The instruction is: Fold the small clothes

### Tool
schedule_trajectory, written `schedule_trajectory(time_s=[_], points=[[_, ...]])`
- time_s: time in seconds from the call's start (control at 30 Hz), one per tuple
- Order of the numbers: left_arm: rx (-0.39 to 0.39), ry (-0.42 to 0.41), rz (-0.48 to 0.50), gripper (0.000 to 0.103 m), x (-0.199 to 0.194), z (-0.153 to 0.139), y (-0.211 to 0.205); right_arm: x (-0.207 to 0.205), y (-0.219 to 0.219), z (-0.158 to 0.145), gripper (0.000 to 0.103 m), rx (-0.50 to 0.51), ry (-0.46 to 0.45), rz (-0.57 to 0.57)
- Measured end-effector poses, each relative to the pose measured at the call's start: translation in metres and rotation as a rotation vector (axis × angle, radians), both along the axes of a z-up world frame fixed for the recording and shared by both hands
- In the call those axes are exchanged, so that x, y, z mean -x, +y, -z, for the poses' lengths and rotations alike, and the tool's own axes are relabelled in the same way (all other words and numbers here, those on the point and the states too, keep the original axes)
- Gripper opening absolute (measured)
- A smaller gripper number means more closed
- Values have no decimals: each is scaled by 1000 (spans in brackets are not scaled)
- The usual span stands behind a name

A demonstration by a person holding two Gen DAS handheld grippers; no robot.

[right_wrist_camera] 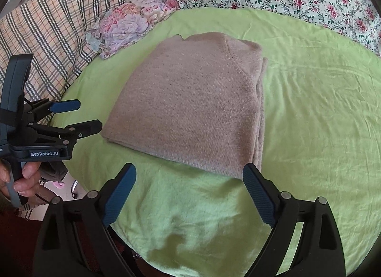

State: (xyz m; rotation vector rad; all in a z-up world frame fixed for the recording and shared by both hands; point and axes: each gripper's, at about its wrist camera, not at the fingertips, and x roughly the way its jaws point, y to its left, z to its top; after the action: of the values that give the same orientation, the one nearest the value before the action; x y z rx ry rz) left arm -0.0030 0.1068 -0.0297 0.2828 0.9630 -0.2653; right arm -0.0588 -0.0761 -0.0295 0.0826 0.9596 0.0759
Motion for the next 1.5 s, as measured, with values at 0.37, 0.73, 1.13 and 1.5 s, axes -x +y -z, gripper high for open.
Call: schedule_trajectory(time_s=[0.37,0.73,1.13,1.5], points=[[-13,-33,19,89,-15,-7,-11,-22,-11,-5,93,-1,8,17],[-1,-57,10,90,-29,-13,-14,-43,-13,-13,94,-8,-6,1],[41,-54,-13,91,-47,-13,-13,-58,-30,-11,95,-57,-14,51],[248,73,-115,91,-107,-2,20,-85,-96,5,78,-250,-5,286]])
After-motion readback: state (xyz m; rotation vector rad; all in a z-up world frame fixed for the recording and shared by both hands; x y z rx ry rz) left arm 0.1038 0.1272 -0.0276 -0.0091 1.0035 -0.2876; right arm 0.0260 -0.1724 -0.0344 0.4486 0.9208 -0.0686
